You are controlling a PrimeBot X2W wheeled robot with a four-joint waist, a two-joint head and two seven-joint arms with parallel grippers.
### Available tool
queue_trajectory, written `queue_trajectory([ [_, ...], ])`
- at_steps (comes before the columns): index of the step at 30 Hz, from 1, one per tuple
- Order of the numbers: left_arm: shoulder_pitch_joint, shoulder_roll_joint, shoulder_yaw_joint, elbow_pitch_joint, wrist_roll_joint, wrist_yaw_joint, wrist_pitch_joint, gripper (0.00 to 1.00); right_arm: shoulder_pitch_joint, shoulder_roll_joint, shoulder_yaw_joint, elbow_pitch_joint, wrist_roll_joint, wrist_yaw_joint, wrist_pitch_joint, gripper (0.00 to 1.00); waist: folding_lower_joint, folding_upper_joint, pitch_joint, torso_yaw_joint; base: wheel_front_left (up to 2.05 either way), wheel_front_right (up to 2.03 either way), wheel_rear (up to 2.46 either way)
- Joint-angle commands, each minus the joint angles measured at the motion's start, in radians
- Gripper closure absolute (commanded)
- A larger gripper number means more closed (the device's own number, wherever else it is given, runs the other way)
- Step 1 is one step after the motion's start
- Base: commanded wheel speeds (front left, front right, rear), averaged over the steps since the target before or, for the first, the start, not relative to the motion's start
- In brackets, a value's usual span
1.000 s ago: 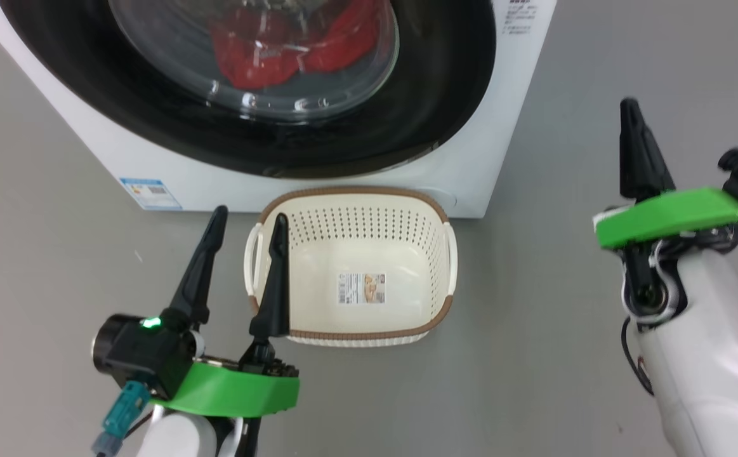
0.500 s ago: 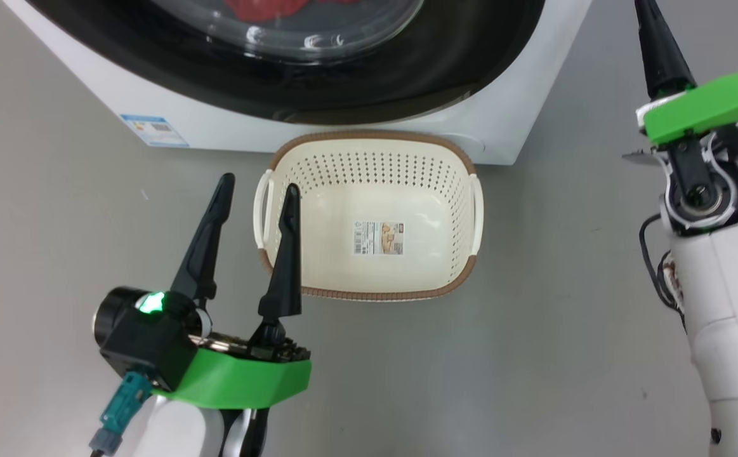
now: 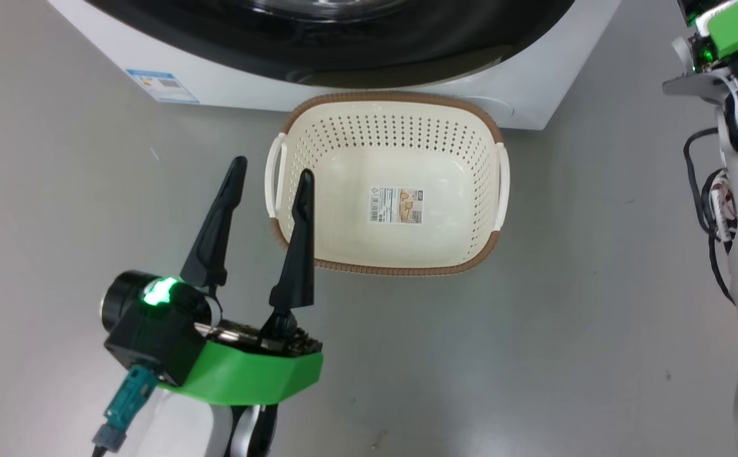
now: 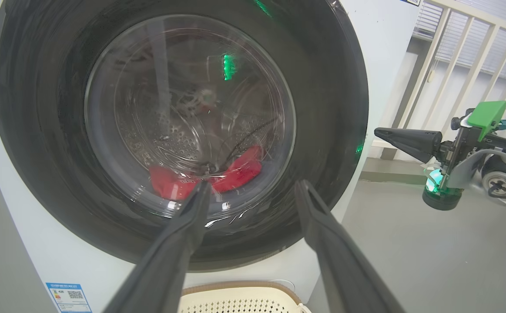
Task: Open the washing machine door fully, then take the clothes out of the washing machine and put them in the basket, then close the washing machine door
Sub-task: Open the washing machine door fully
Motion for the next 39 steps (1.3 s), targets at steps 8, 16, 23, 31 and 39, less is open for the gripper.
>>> queue_trajectory([
  [8,-0.035,0.015,0.008,-0.042,-0.007,0.014,-0.005,0.00,-0.111,0.003,-0.003,0.013,0.056,0.001,0.115,1.00,0.0000,0.0000,0.048,0.030,0.00,0.00,0.00],
  [16,-0.039,0.015,-0.004,-0.044,-0.007,0.020,-0.005,0.00,-0.152,0.004,-0.018,0.039,0.089,0.001,0.179,1.00,0.0000,0.0000,0.066,0.048,0.00,0.00,0.00],
  [23,-0.039,0.015,-0.013,-0.060,-0.014,0.027,-0.005,0.00,-0.190,-0.019,-0.025,0.075,0.100,0.001,0.261,1.00,0.0000,0.0000,0.079,0.062,0.00,0.00,0.00],
  [31,-0.044,0.015,-0.027,-0.058,-0.021,0.023,-0.005,0.00,-0.231,-0.021,-0.019,0.108,0.118,0.001,0.364,1.00,0.0000,0.0000,0.086,0.062,0.00,0.00,0.00],
  [39,-0.050,0.015,-0.034,-0.046,-0.019,0.017,-0.005,0.00,-0.214,-0.015,0.007,0.074,0.116,0.001,0.436,1.00,0.0000,0.0000,0.080,0.054,0.00,0.00,0.00],
])
